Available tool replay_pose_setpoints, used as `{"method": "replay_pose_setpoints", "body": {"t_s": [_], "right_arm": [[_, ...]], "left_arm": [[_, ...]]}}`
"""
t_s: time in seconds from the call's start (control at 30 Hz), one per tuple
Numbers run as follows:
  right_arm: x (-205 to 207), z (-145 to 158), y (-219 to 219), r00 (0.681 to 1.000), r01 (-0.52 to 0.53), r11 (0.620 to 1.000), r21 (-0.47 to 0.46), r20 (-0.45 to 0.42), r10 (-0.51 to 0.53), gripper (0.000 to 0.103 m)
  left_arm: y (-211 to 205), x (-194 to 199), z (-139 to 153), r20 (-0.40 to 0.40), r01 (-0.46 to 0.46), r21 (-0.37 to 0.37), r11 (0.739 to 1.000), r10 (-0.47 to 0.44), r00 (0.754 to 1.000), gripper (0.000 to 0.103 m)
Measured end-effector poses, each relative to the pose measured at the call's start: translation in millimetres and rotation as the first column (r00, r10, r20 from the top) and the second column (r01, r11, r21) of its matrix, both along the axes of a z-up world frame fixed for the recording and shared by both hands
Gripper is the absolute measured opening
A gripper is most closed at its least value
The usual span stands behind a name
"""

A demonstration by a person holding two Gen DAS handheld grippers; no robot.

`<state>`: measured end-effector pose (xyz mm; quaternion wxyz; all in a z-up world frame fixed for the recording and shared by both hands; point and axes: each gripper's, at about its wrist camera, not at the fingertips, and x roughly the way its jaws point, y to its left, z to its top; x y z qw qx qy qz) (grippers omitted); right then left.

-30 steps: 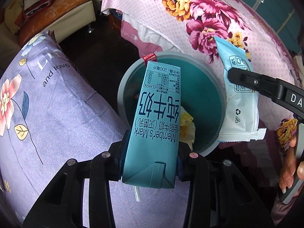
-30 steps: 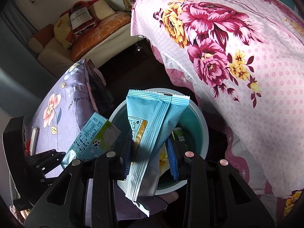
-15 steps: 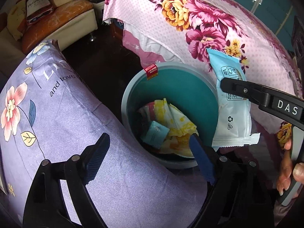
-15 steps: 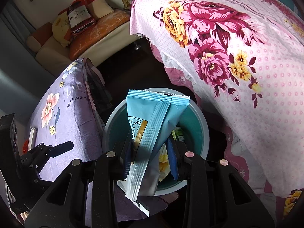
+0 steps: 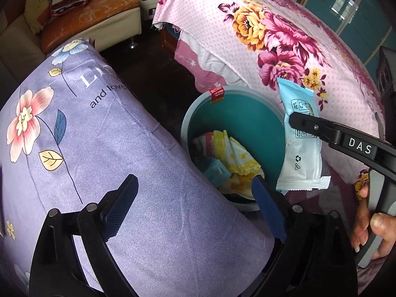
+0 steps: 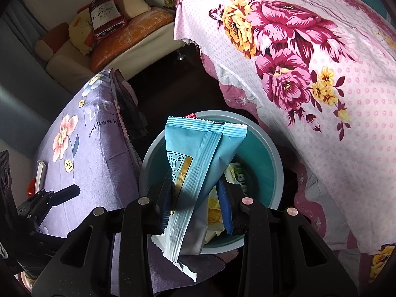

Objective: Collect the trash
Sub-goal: 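Carry the milk carton and blue packet over the teal bin and open both grippers, then move both tools back to the red wrapper and white medicine box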

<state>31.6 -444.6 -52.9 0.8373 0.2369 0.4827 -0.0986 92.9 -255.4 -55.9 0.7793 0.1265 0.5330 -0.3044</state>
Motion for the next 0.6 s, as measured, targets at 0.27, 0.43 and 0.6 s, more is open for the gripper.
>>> {"method": "replay_pose_setpoints", "body": {"t_s": [0.27, 0.43, 0.6], "right_arm": [[-0.2, -0.5, 4.8, 1.000, 0.018, 1.000, 0.005, -0.014, -0.018, 0.057], [0.9, 1.9, 15.0, 1.000, 0.006, 1.000, 0.001, -0.023, -0.006, 0.072], [3.9, 4.0, 29.5, 0.999, -0.018, 1.000, -0.003, -0.042, 0.018, 0.075]], "left_arm": [[14.7, -2.0, 3.1, 0.007, -0.017, -0.011, 1.000, 0.017, 1.000, 0.094], [25.6, -3.5, 5.1, 0.008, -0.034, -0.017, 0.999, 0.034, 0.999, 0.094], [43.4, -3.9, 7.5, 0.002, -0.067, -0.033, 0.997, 0.067, 0.998, 0.094]]}}
